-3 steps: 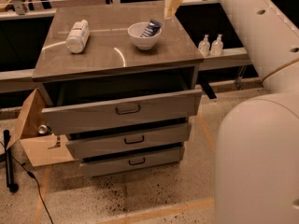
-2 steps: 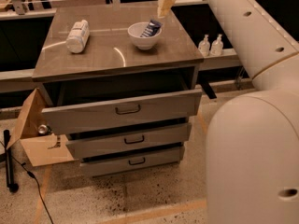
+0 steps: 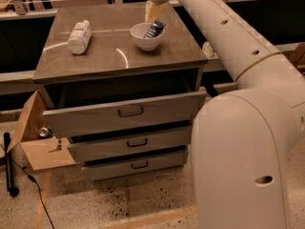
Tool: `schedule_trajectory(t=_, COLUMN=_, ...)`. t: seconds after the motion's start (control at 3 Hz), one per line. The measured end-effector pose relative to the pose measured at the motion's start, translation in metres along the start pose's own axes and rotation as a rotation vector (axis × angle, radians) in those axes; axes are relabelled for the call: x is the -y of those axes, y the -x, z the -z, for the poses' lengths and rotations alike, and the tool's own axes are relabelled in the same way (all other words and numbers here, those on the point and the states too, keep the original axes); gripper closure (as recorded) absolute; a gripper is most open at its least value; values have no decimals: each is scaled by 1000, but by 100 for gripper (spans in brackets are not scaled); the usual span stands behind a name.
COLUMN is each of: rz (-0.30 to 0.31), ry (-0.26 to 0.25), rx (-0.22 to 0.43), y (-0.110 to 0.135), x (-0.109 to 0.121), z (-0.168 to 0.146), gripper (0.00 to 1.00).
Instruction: Pick rxbar blueberry from white bowl and place on counter
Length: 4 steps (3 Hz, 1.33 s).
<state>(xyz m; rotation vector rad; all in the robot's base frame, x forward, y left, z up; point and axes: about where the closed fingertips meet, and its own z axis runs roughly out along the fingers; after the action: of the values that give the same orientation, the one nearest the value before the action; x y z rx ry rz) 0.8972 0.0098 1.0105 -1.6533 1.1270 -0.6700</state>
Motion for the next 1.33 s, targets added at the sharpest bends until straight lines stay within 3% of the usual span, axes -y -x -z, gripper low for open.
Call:
schedule_trajectory(t=1.0, rz=-28, ry=79, rx=-53, y=-25, x=-46, z=-9, gripper=0)
schedule_trajectory(t=1.33, rz=-66, ry=114, rx=-57, y=-34, x=-60, z=-8, gripper=0)
